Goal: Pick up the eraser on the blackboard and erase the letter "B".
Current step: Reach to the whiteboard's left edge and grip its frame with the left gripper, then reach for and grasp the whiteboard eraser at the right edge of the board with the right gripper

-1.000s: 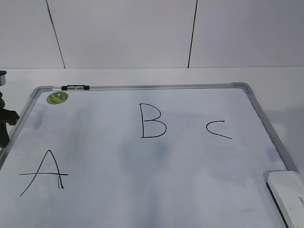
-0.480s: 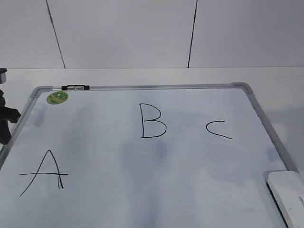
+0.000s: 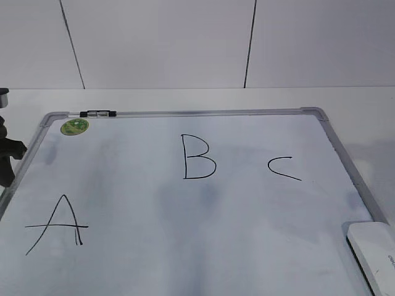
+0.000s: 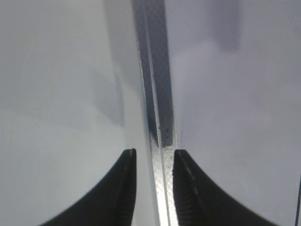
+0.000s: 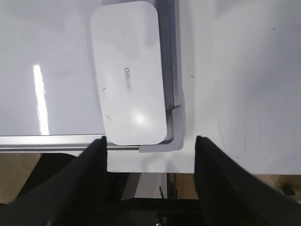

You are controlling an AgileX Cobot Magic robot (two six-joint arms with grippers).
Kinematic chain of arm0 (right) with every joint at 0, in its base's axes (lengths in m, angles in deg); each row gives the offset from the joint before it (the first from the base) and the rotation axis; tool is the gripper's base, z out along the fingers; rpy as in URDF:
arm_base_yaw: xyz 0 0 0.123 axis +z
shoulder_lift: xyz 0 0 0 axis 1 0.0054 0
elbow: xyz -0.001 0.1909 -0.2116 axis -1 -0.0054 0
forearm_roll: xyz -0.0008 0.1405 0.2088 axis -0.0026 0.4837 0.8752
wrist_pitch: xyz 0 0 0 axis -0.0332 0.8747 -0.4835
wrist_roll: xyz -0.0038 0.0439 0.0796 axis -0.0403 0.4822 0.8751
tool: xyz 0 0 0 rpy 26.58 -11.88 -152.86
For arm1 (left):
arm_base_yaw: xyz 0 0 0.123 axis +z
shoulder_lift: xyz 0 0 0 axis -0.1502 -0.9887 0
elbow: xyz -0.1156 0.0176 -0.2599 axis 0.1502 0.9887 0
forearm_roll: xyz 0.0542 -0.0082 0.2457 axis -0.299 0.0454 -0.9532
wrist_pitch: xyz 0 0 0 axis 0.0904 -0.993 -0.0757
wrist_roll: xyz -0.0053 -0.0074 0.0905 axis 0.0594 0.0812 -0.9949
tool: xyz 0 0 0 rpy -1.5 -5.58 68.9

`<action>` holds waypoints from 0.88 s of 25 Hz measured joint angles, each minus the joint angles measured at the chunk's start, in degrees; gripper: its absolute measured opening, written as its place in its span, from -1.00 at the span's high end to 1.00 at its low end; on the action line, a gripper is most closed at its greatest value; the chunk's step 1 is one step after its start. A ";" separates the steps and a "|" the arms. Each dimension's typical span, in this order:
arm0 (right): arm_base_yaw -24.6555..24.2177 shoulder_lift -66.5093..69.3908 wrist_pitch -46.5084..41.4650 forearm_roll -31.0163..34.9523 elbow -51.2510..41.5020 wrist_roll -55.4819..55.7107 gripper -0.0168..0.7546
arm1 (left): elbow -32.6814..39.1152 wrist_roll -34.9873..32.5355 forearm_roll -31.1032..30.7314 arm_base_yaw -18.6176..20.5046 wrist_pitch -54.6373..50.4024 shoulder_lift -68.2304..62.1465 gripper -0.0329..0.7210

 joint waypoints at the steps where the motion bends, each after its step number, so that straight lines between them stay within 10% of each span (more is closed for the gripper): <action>1: 0.00 0.00 0.00 0.00 0.00 -0.12 -0.19 | 0.00 0.00 0.00 0.00 0.00 -0.12 0.35; 15: 0.00 0.00 -0.04 0.09 0.00 -0.12 -0.19 | -0.28 0.00 0.77 0.00 -0.68 -3.15 0.36; 22: 0.00 0.00 -0.04 0.09 0.00 -0.12 -0.19 | -0.28 0.00 1.06 0.00 -0.68 -3.15 0.74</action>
